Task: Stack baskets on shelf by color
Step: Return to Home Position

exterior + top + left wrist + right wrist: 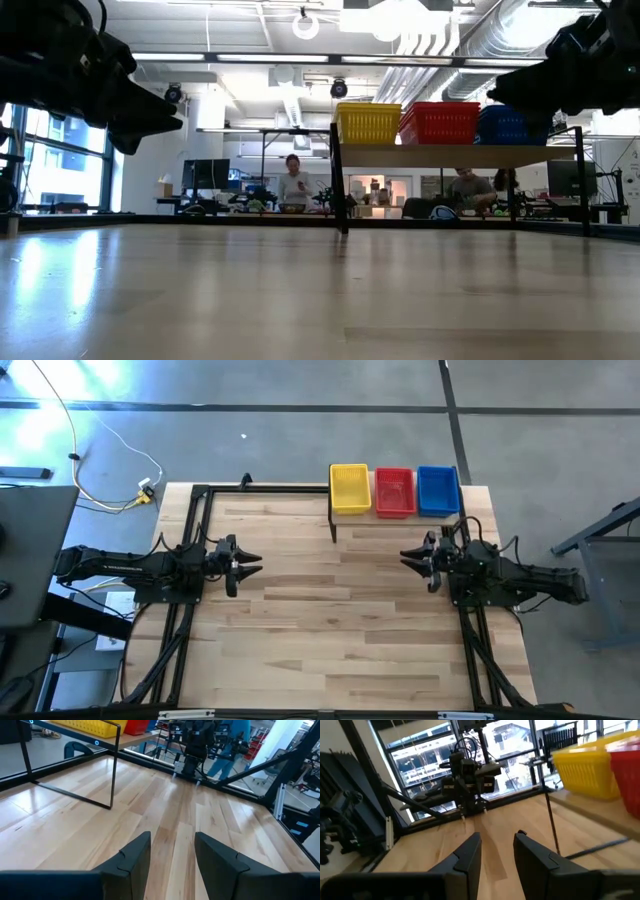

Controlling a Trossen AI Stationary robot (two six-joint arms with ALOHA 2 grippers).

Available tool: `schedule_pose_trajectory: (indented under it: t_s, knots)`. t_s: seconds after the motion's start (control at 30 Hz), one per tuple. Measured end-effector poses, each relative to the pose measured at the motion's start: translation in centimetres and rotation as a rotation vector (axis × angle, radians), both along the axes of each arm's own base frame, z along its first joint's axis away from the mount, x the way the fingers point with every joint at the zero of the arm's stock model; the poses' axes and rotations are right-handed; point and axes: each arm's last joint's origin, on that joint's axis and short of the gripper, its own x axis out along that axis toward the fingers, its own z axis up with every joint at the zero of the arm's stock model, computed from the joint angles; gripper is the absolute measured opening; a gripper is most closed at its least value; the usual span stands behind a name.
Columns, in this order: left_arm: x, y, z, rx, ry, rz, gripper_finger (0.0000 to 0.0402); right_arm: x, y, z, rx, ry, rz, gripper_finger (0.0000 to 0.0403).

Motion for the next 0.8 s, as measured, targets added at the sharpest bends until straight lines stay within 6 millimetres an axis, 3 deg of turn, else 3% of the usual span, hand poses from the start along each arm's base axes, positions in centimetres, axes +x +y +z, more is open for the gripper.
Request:
schedule_pose_trajectory:
  t_s: [0.13,0.8]
  knots:
    - [0.00,0.00,0.00,0.000,0.000,0.000,0.0145,0.01,0.00,-0.10,0.067,0.004,0.003,0.0101]
    - [0.00,0.00,0.03,0.000,-0.001,0.000,0.0145,0.01,0.00,-0.13,0.065,0.007,0.003,0.0101]
